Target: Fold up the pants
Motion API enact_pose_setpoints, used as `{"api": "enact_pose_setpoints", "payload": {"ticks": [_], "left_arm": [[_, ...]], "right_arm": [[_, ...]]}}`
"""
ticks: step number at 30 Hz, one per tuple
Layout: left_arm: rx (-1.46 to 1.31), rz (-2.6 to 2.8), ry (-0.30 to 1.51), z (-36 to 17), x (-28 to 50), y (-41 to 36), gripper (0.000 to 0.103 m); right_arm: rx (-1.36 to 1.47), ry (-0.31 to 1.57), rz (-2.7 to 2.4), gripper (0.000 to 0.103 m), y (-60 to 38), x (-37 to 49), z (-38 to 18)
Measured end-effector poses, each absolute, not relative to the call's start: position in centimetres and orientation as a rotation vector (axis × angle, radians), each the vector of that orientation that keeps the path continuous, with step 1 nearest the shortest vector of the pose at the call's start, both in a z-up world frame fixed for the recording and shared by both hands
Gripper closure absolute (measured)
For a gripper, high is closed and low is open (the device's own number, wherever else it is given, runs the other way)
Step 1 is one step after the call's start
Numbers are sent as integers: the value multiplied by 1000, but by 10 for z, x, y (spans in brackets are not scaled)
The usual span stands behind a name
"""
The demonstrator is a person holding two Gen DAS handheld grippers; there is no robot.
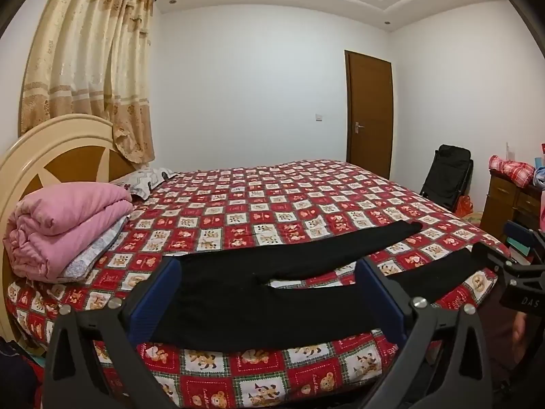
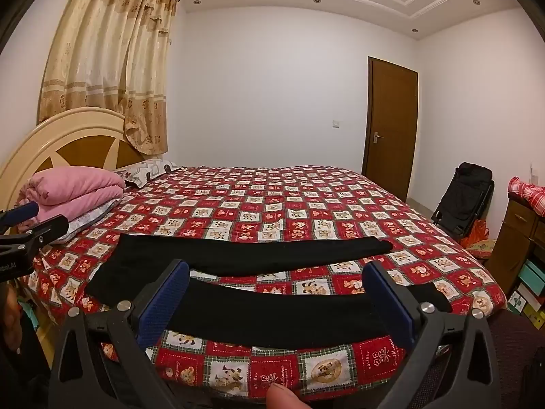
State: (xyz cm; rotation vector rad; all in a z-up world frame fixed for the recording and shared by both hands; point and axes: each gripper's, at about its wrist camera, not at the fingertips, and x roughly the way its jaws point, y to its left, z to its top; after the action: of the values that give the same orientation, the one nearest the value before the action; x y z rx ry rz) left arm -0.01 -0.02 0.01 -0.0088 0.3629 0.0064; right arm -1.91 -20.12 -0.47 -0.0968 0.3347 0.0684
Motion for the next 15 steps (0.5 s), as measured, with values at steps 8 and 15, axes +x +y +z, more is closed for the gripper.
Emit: {"api": "enact_pose_setpoints", "payload": {"ticks": [8,15], "left_arm": [[5,14,349,4,-1,0,0],[10,13,345,4,-1,4,0]], "right_arm": [[-97,331,68,1,-201,-20,-5],[-95,334,69,1,-201,-19,-5]]}}
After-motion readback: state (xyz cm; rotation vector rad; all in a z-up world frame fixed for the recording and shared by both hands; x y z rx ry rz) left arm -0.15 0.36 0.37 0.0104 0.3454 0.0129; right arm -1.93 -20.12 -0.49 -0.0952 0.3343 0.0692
